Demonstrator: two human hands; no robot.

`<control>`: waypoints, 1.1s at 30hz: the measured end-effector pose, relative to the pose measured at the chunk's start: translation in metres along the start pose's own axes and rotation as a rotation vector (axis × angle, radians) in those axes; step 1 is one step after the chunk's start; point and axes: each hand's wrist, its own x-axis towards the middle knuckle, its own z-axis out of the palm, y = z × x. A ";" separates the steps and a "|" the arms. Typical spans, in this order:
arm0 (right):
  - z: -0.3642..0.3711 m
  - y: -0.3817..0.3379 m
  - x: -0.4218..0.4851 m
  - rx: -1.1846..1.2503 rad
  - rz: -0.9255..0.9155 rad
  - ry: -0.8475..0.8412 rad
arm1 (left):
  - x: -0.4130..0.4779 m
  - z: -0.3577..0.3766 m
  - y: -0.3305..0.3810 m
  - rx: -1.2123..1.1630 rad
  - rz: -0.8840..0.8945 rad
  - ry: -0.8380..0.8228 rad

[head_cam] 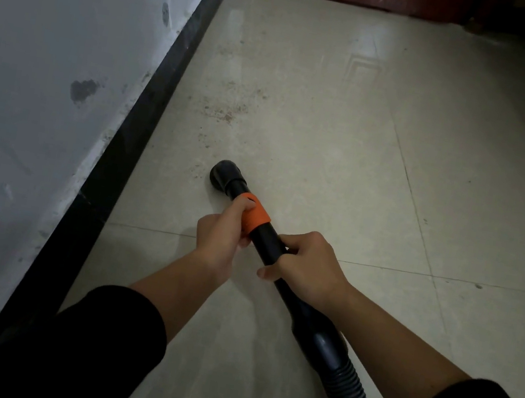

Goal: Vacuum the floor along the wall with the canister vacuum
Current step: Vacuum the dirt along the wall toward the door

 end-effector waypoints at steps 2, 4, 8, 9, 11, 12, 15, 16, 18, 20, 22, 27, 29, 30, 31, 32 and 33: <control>0.000 0.000 0.004 0.009 0.005 -0.012 | 0.001 0.000 0.001 0.007 0.006 0.002; 0.001 0.000 0.007 0.023 0.004 -0.022 | 0.003 -0.001 0.001 0.009 0.016 0.014; 0.004 -0.001 0.013 0.059 -0.003 -0.036 | 0.007 -0.003 0.003 0.003 0.042 0.045; 0.005 -0.002 0.015 0.063 -0.006 -0.040 | 0.008 -0.004 0.004 0.000 0.043 0.053; 0.009 -0.004 0.018 0.063 -0.015 -0.047 | 0.010 -0.008 0.006 -0.001 0.044 0.066; 0.010 -0.005 0.019 0.062 -0.020 -0.052 | 0.011 -0.010 0.006 0.000 0.044 0.072; 0.016 -0.008 0.023 0.057 -0.034 -0.066 | 0.012 -0.016 0.009 0.000 0.054 0.089; 0.018 -0.009 0.024 0.055 -0.040 -0.069 | 0.012 -0.017 0.010 -0.002 0.058 0.094; 0.021 -0.012 0.027 0.058 -0.049 -0.079 | 0.014 -0.022 0.012 -0.010 0.066 0.109; 0.025 -0.015 0.029 0.062 -0.058 -0.089 | 0.015 -0.025 0.013 -0.016 0.072 0.124; 0.028 -0.018 0.030 0.063 -0.067 -0.100 | 0.017 -0.029 0.015 -0.022 0.073 0.139; 0.037 -0.022 0.031 0.062 -0.088 -0.134 | 0.016 -0.040 0.017 -0.022 0.081 0.180; 0.040 -0.024 0.031 0.055 -0.097 -0.148 | 0.016 -0.044 0.017 -0.032 0.085 0.194; 0.041 -0.025 0.031 0.049 -0.102 -0.153 | 0.017 -0.047 0.017 -0.036 0.086 0.200; 0.043 -0.026 0.031 0.042 -0.108 -0.158 | 0.018 -0.049 0.018 -0.039 0.083 0.206; 0.044 -0.028 0.031 0.037 -0.113 -0.163 | 0.019 -0.051 0.018 -0.045 0.080 0.212; 0.045 -0.030 0.031 0.032 -0.118 -0.169 | 0.020 -0.054 0.018 -0.052 0.078 0.217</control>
